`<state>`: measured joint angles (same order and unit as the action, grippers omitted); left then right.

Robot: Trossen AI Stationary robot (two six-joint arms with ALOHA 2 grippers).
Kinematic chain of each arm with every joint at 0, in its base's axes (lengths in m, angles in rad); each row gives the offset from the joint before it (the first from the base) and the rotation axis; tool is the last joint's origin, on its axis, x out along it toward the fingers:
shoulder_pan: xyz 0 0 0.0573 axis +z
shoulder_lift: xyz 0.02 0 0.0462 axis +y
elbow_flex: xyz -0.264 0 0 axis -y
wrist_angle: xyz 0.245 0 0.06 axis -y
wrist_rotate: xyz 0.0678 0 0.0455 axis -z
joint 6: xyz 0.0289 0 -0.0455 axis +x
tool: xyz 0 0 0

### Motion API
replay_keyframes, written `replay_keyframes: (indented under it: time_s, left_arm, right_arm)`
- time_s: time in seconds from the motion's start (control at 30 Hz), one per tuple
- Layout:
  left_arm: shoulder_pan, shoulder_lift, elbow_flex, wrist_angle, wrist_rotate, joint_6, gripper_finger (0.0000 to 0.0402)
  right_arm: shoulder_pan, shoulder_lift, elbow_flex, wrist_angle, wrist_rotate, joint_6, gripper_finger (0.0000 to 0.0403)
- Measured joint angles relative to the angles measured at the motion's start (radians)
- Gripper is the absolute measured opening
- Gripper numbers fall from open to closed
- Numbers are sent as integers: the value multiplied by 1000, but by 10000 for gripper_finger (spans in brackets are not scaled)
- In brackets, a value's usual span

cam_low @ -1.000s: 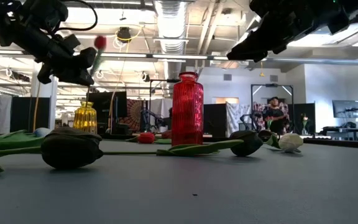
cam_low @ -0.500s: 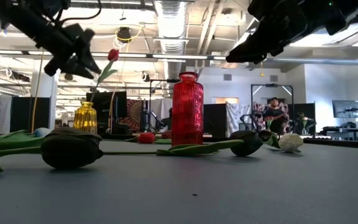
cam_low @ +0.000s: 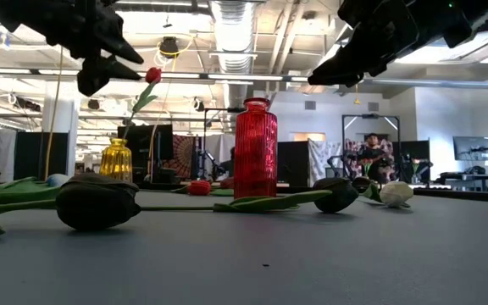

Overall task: Sort flowers into vase by color
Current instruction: Put the red tulip into the yellow vase

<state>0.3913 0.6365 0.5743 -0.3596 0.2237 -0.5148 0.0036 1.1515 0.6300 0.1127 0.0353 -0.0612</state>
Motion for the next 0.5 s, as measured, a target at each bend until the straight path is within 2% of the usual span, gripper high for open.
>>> replay_keyframes:
  time_s: [0.2, 0.37, 0.5]
  left_arm:
    - [-138, 26, 0, 13, 16, -75, 132]
    - [-195, 62, 1, 26, 60, -164, 132]
    - [-231, 114, 1, 68, 48, -143, 132]
  right_arm:
    - [0, 0, 0, 0, 0, 0, 175]
    - [-3, 0, 0, 0, 0, -14, 175]
    - [-21, 0, 0, 0, 4, -15, 175]
